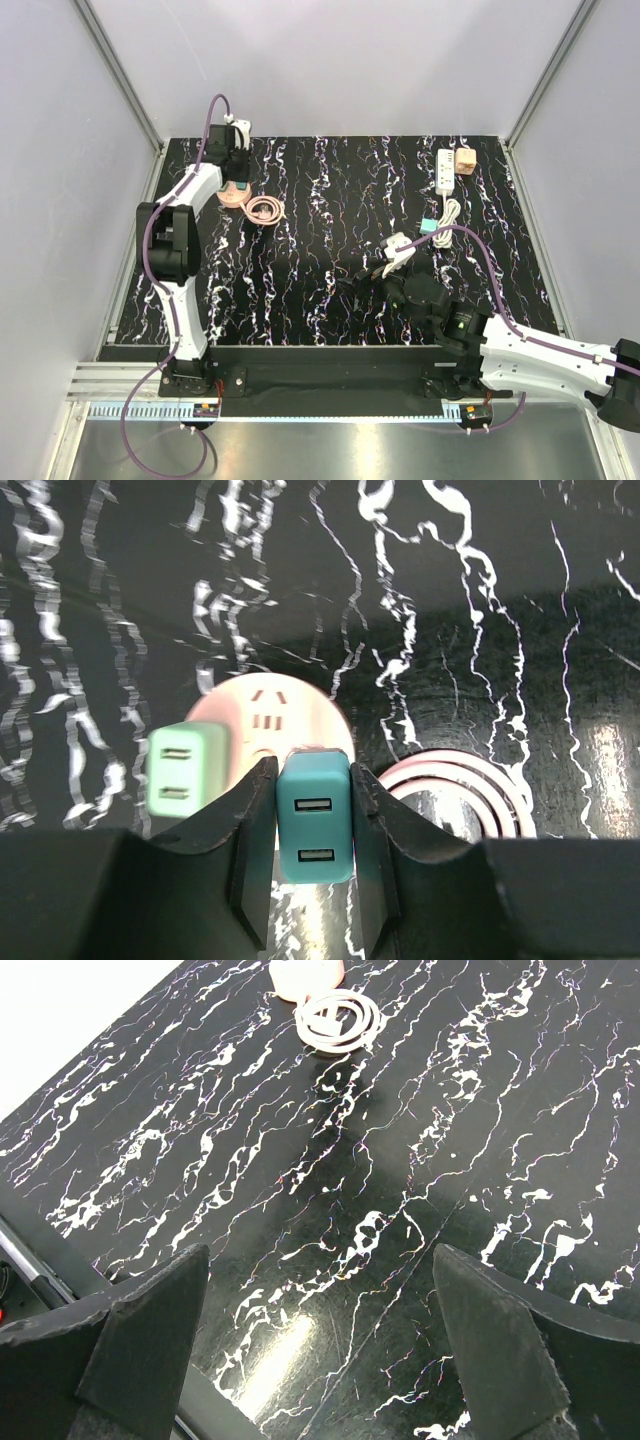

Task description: Insert the plug

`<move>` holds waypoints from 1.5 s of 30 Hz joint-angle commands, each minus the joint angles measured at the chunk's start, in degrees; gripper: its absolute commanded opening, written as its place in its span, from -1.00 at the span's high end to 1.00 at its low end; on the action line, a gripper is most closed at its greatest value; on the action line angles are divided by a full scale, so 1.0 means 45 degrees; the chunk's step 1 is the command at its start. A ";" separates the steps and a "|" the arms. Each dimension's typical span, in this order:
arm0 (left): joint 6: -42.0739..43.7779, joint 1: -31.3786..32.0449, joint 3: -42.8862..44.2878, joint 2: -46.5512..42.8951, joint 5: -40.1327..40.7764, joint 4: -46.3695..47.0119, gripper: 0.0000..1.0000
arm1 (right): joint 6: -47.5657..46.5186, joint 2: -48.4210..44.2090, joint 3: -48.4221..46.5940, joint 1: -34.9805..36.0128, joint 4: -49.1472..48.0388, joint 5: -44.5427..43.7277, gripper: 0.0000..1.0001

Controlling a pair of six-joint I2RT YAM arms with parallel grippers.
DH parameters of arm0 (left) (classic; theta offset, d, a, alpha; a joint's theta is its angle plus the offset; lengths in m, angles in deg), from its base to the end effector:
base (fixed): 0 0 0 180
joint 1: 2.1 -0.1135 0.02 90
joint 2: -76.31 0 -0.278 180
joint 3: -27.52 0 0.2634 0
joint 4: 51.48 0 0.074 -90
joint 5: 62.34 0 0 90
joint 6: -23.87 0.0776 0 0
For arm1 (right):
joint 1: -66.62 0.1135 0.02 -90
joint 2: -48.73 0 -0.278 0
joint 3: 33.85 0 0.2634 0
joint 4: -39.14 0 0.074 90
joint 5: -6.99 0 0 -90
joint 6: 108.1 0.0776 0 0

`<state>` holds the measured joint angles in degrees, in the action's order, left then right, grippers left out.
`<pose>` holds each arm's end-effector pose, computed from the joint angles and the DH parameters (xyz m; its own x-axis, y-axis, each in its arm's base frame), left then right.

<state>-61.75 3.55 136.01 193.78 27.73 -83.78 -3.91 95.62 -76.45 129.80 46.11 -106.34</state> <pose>0.5198 -0.0513 0.2190 -0.6472 0.1408 -0.7492 0.1474 0.9874 0.0582 0.1335 0.1960 0.2684 -0.2433 0.0176 -0.9698 -0.6030 0.7804 0.1655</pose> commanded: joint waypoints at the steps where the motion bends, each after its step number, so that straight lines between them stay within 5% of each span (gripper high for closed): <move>1: -0.0192 -0.0122 0.0339 0.0262 -0.0739 0.1147 1.00 | 0.0185 -0.0030 -0.0159 -0.0075 -0.0635 -0.0167 -1.00; 45: -0.0447 -0.0748 -0.1653 0.0048 -0.2107 0.1401 1.00 | 0.0224 -0.0226 -0.0081 -0.0192 -0.0674 0.0107 -1.00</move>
<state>-63.24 0.33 130.11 195.01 19.06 -74.34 -3.64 95.27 -76.45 129.45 46.09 -105.95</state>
